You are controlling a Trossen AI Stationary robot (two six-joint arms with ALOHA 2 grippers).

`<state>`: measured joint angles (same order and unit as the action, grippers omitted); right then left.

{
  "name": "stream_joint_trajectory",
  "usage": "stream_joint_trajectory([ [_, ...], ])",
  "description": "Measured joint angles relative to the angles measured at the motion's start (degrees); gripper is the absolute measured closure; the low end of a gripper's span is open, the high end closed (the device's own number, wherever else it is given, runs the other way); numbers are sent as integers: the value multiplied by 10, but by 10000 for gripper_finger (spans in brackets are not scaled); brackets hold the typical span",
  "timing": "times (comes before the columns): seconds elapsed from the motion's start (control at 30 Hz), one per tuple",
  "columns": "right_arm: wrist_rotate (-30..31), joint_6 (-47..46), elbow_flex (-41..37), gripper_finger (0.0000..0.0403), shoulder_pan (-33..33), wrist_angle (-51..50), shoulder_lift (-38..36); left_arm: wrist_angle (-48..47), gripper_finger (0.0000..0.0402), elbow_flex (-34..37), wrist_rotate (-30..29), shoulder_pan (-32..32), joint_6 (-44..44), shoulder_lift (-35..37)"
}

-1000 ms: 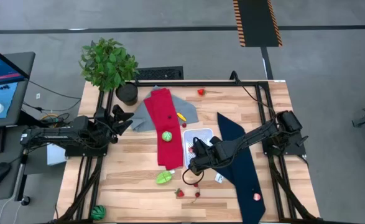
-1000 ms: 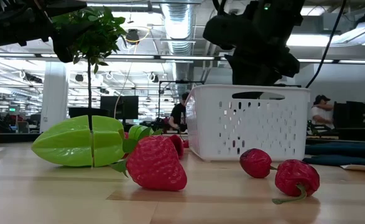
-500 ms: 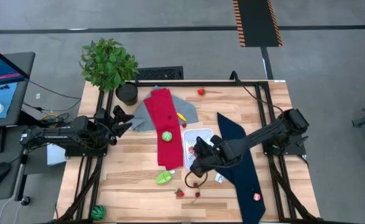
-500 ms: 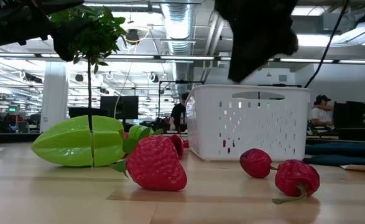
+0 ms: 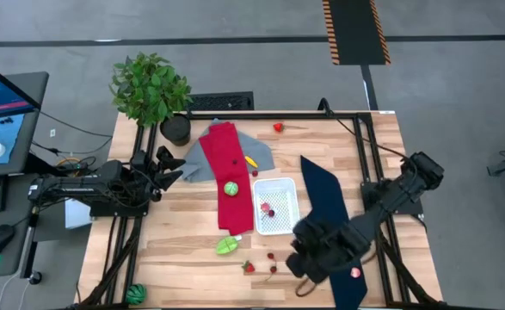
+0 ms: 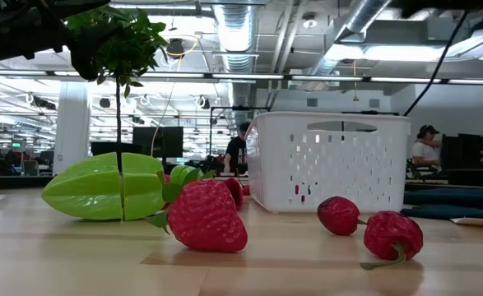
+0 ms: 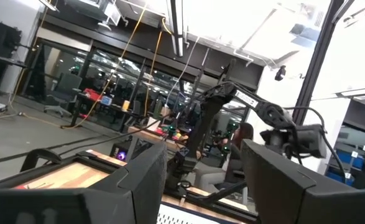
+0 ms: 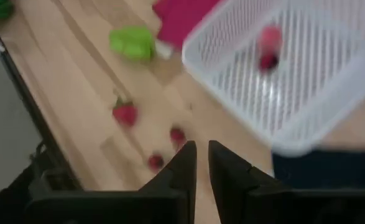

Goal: Pick and placing Produce into tupperware
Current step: Put the peach into the white bin

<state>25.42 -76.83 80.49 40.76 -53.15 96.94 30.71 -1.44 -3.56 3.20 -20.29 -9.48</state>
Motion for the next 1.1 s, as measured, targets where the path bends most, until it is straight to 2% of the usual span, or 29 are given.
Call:
stream_joint_trajectory([
  [0.33, -138, -332, -1, 371, 98, -138, 16, 0, 205, 0, -3, 0, 0, 0],
  [0.47, -193, -425, -1, 388, 127, -161, 18, 1, 205, 0, -3, 0, 0, 0],
  [0.57, -193, -459, -1, 385, 149, -158, 18, 1, 205, 0, -3, 0, 0, 0],
  [0.77, -175, -520, -1, 348, 183, -165, 18, 1, 205, 0, -3, 0, 0, 0],
  [0.93, -175, -588, -1, 343, 209, -190, 18, 1, 205, 0, -3, 0, 0, 0],
  [1.1, -181, -614, -1, 342, 223, -199, 18, 1, 205, 0, -3, 0, 0, 0],
])
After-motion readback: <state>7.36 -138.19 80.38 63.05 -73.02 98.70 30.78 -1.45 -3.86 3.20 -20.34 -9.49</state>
